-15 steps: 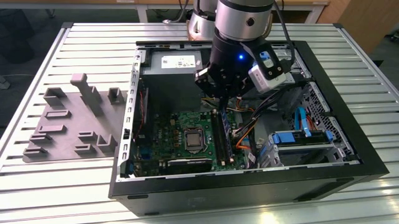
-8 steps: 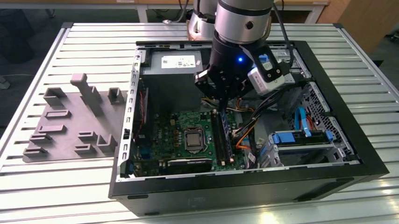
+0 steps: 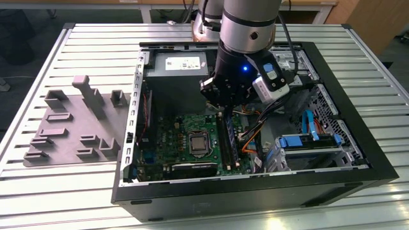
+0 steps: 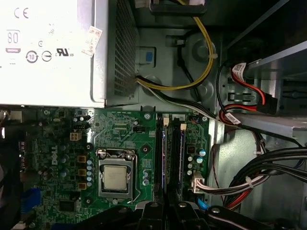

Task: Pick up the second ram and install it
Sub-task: 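Insert the second ram into the second slot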

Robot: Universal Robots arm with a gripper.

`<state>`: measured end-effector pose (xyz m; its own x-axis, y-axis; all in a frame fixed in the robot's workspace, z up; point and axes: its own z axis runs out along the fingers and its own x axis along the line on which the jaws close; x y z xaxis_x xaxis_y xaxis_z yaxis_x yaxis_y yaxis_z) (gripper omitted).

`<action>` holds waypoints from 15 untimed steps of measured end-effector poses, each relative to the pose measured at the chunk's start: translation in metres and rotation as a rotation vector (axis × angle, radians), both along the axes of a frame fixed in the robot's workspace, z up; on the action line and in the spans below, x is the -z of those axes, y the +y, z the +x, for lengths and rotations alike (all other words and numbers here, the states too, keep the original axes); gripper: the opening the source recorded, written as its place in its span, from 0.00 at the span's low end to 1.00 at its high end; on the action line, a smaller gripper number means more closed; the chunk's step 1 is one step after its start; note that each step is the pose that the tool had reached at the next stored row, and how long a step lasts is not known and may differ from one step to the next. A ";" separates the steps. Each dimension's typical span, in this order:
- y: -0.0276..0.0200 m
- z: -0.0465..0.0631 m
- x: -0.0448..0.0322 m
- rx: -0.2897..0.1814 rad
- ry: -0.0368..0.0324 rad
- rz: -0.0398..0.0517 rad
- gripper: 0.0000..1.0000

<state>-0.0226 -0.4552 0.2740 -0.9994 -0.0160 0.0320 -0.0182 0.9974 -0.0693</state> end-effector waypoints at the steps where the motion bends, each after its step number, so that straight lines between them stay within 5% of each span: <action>1: 0.0000 0.000 0.0018 0.000 0.0000 0.0000 0.14; 15: -0.0018 0.001 0.0247 0.010 -0.0001 0.0003 0.14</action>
<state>-0.0217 -0.4570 0.2493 -0.9995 -0.0056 0.0319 -0.0078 0.9976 -0.0690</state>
